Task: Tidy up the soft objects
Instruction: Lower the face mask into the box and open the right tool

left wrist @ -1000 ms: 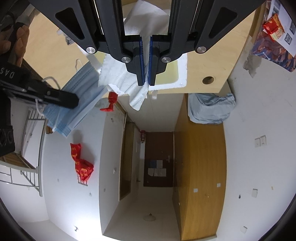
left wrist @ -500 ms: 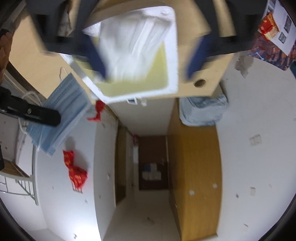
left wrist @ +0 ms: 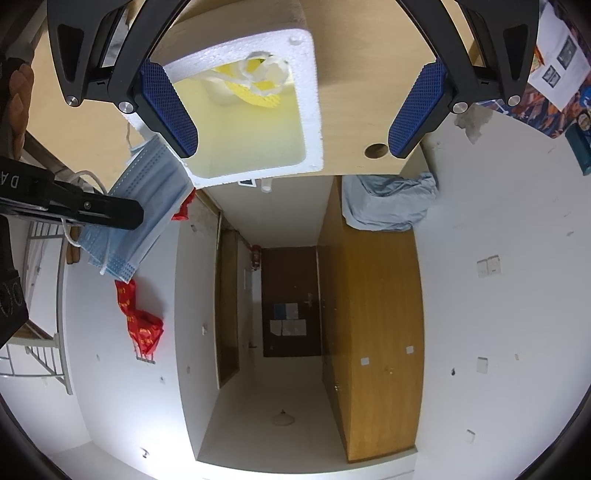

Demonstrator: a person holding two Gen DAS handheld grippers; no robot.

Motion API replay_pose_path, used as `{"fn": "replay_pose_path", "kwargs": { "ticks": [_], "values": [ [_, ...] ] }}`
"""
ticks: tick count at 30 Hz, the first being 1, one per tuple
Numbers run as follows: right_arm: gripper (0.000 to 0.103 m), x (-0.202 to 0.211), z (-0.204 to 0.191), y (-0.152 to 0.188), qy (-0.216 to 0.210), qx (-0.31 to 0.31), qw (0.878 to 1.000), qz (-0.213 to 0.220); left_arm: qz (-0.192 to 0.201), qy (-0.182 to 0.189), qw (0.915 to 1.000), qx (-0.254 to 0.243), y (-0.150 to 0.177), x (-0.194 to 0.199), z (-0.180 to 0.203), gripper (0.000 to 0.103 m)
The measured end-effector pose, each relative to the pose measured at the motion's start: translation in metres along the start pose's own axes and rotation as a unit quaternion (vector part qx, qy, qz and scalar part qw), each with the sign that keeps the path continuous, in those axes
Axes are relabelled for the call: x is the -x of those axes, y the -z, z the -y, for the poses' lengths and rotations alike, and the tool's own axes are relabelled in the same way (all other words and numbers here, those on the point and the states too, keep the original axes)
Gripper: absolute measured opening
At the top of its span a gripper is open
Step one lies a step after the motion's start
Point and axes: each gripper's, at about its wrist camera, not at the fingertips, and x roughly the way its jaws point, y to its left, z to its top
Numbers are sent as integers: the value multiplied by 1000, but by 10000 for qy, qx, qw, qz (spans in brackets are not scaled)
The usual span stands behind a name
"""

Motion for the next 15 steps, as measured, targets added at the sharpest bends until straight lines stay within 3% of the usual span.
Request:
{"fn": "replay_pose_path", "kwargs": {
  "ticks": [15],
  "values": [
    [9,-31,-12,-1,-234,40,9996,-160,25,-389,9992,102,4,20,-25,103]
  ]
}}
